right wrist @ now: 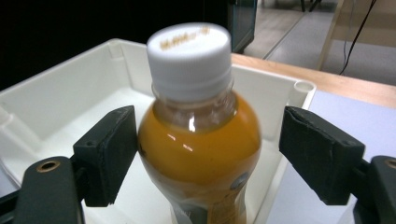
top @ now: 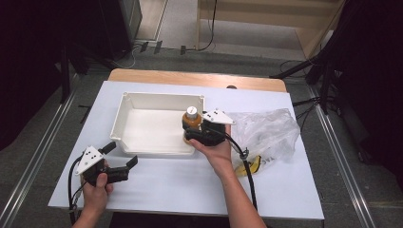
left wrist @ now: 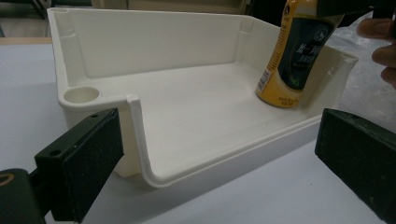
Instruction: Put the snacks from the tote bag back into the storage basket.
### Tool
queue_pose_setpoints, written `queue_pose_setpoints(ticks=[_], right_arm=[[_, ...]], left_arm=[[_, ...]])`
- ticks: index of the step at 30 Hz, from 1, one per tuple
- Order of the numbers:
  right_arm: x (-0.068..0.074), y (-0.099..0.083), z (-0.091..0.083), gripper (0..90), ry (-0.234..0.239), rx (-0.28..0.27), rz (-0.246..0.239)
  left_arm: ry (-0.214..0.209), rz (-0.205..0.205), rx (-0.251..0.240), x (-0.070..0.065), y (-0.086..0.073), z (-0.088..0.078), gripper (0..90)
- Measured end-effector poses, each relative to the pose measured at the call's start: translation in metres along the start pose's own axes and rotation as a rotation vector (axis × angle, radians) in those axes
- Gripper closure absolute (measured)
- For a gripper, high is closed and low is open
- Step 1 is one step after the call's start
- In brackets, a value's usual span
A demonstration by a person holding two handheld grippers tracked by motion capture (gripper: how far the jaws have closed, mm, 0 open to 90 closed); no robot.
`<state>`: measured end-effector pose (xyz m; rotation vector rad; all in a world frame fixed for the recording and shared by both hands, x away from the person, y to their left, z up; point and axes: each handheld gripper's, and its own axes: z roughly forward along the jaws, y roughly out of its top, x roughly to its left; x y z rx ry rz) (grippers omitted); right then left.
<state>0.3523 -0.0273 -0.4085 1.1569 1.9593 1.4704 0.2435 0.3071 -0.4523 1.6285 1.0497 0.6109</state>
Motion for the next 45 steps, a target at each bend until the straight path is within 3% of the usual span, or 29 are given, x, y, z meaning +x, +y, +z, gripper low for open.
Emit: queue_pose_setpoints(ticks=[24, 45], right_arm=[[-0.028, 0.013, -0.045, 22.1, -0.052, -0.092, 0.033], [-0.066, 0.001, -0.085, 24.0, -0.133, -0.125, 0.078]], left_arm=[[0.006, 0.004, -0.001, 0.000, 0.000, 0.001, 1.4], [0.016, 0.000, -0.001, 0.000, 0.000, 0.000, 1.4]])
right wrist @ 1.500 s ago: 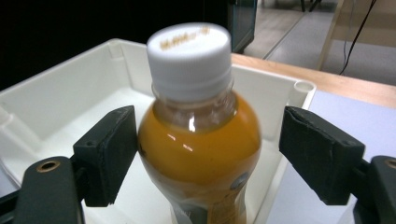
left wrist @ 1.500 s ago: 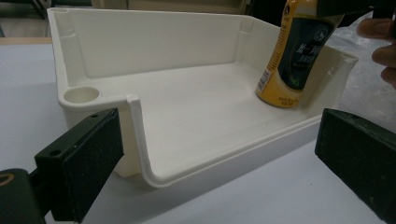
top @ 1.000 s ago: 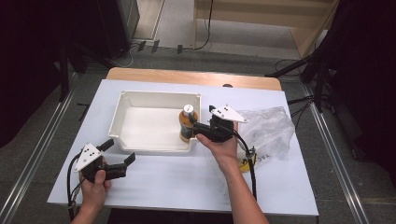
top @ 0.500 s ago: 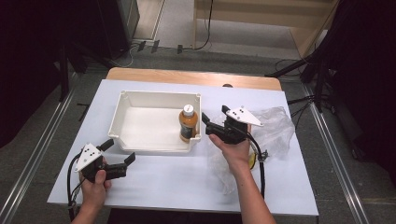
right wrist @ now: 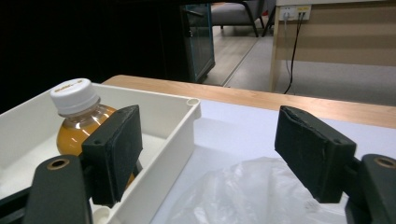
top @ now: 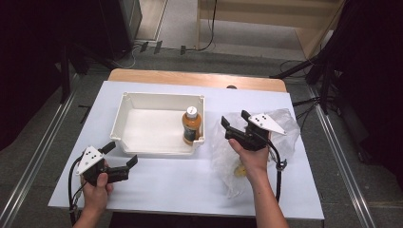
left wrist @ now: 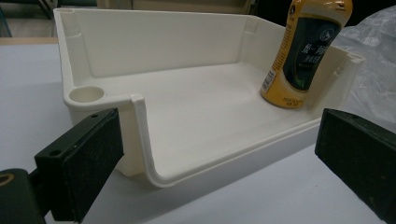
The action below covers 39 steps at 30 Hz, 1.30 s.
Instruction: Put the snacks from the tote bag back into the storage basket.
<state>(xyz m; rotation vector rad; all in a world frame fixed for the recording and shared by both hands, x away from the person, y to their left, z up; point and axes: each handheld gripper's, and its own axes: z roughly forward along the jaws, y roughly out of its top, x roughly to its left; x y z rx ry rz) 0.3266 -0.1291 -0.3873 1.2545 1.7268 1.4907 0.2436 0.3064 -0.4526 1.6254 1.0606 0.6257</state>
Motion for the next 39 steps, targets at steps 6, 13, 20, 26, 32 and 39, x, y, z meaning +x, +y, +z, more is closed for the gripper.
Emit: queue_pose_setpoints(ticks=[6, 13, 20, 26, 32, 39], right_arm=[[-0.011, -0.002, -0.011, 24.1, -0.023, -0.002, 0.003], [-0.025, -0.004, -0.024, 24.1, -0.050, -0.012, 0.008], [-0.037, -0.011, -0.035, 24.2, -0.070, -0.013, 0.007], [-0.045, -0.019, -0.041, 24.2, -0.085, -0.009, 0.019], [-0.052, -0.023, -0.047, 24.3, -0.096, -0.009, 0.026], [-0.061, -0.029, -0.054, 24.4, -0.117, -0.011, 0.025]], left_arm=[[0.002, -0.001, 0.000, 0.000, 0.000, 0.000, 1.4], [0.005, -0.001, -0.001, 0.000, 0.000, 0.000, 1.4], [0.007, 0.000, -0.001, 0.000, 0.000, 0.000, 1.4], [0.010, -0.001, 0.000, 0.000, 0.000, 0.000, 1.4], [0.012, -0.003, 0.000, 0.000, 0.000, 0.000, 1.4], [0.013, 0.000, -0.001, 0.000, 0.000, 0.000, 1.4]])
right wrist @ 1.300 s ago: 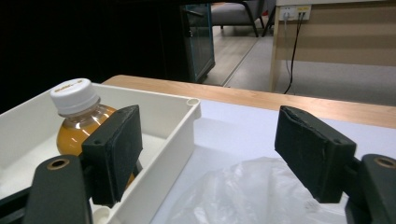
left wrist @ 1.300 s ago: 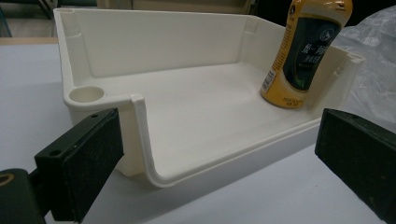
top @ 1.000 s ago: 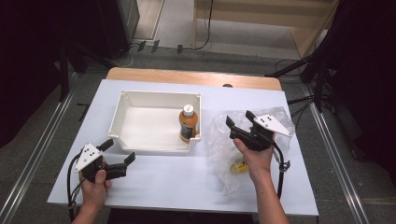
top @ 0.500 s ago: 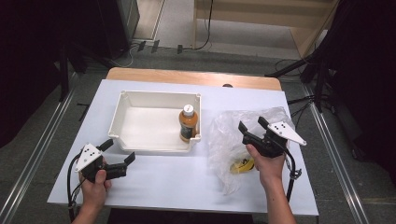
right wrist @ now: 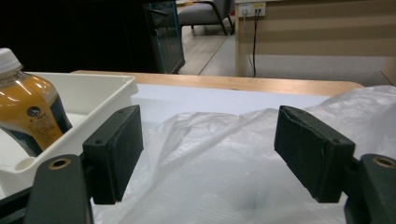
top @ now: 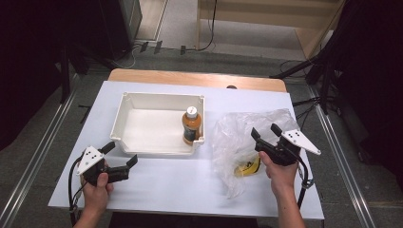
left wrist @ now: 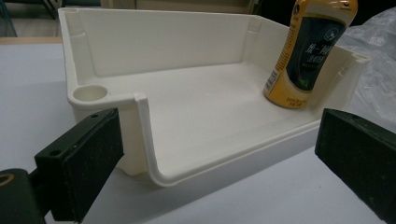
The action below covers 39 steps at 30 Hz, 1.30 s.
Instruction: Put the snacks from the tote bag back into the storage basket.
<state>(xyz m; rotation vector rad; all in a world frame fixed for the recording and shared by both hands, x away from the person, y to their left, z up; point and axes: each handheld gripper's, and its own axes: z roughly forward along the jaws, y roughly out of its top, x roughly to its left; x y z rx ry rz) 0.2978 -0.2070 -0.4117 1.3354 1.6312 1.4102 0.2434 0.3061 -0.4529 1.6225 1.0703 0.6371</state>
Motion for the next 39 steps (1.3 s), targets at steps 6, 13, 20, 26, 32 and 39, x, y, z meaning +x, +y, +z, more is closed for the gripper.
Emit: queue_pose_setpoints(ticks=[6, 13, 20, 26, 32, 39], right_arm=[[-0.008, -0.005, -0.006, 24.7, -0.012, 0.002, 0.009], [-0.016, -0.010, -0.012, 24.9, -0.030, 0.004, 0.010], [-0.023, -0.015, -0.018, 25.2, -0.046, 0.009, 0.014], [-0.029, -0.019, -0.024, 25.2, -0.061, 0.016, 0.009], [-0.036, -0.023, -0.031, 25.3, -0.077, 0.013, 0.004], [-0.041, -0.027, -0.041, 25.4, -0.092, 0.018, 0.001]], left_arm=[[0.001, 0.000, 0.001, 0.000, 0.000, 0.000, 1.4], [0.000, -0.002, 0.001, 0.000, 0.000, 0.000, 1.4], [0.000, -0.001, 0.001, 0.000, 0.000, 0.000, 1.4], [0.000, 0.000, 0.002, 0.000, 0.000, 0.000, 1.4], [0.001, -0.002, 0.000, 0.000, 0.000, 0.000, 1.4], [0.001, -0.004, -0.002, 0.000, 0.000, 0.000, 1.4]])
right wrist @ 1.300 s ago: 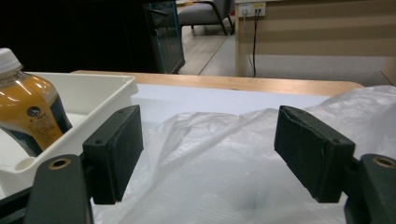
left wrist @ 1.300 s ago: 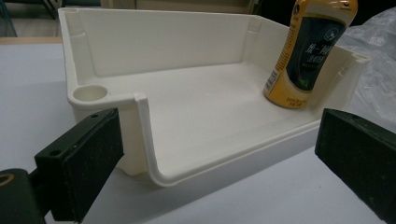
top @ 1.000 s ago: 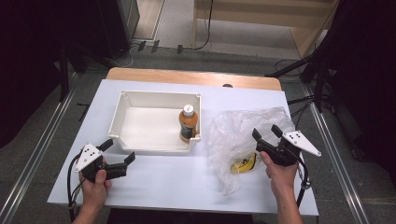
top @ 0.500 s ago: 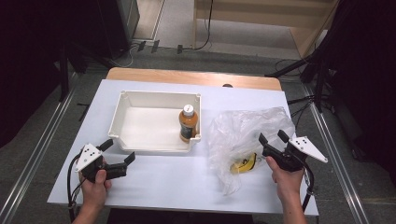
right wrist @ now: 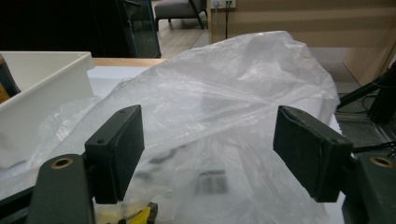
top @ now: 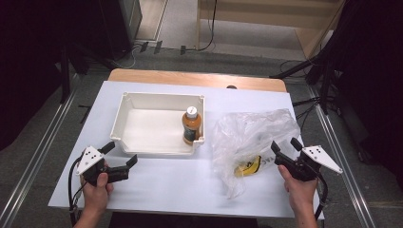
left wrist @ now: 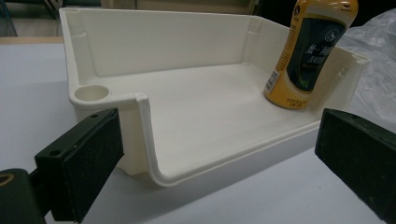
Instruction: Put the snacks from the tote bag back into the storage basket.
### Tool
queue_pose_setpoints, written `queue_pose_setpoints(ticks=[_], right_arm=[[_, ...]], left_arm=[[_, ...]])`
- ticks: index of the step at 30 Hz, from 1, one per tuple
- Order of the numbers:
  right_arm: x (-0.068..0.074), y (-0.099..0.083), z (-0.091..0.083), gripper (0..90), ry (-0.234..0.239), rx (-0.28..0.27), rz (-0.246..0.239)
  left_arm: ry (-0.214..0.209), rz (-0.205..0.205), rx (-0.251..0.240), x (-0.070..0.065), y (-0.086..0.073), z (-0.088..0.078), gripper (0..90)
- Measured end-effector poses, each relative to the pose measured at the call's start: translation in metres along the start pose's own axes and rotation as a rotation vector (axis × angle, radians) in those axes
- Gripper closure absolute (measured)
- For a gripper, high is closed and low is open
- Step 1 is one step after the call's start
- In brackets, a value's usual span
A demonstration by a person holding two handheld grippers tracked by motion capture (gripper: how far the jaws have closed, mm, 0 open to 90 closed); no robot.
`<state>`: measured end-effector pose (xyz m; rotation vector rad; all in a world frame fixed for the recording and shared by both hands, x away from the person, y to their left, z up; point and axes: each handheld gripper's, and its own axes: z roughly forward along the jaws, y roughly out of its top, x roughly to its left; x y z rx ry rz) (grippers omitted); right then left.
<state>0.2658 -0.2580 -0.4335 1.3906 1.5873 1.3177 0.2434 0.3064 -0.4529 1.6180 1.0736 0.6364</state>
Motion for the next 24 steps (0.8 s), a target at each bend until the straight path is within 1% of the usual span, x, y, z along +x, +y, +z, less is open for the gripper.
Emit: queue_pose_setpoints(ticks=[6, 9, 11, 13, 14, 18, 22, 24], right_arm=[[-0.007, -0.005, -0.009, 25.5, -0.020, 0.003, -0.001], [-0.011, -0.008, -0.014, 25.4, -0.017, 0.009, -0.002], [-0.013, -0.012, -0.017, 25.0, -0.011, 0.014, -0.009], [-0.014, -0.017, -0.019, 24.8, -0.011, 0.023, -0.030], [-0.015, -0.019, -0.020, 24.7, -0.008, 0.026, -0.030], [-0.019, -0.022, -0.023, 24.6, -0.002, 0.026, -0.012], [-0.021, -0.022, -0.024, 24.7, -0.015, 0.018, 0.011], [-0.022, -0.022, -0.025, 24.7, -0.020, 0.017, 0.012]], left_arm=[[-0.002, 0.001, 0.001, 0.000, 0.000, 0.000, 1.4], [0.001, -0.001, 0.000, 0.000, 0.000, 0.000, 1.4], [0.000, -0.002, -0.003, 0.001, 0.000, 0.000, 1.4], [0.001, -0.005, -0.004, 0.001, 0.000, 0.000, 1.4], [-0.001, -0.004, -0.005, 0.001, 0.000, 0.000, 1.4], [-0.003, -0.007, -0.005, 0.001, 0.000, 0.000, 1.4], [-0.003, -0.004, -0.003, 0.001, 0.000, 0.000, 1.4], [-0.004, -0.003, -0.001, 0.001, 0.001, 0.001, 1.4]])
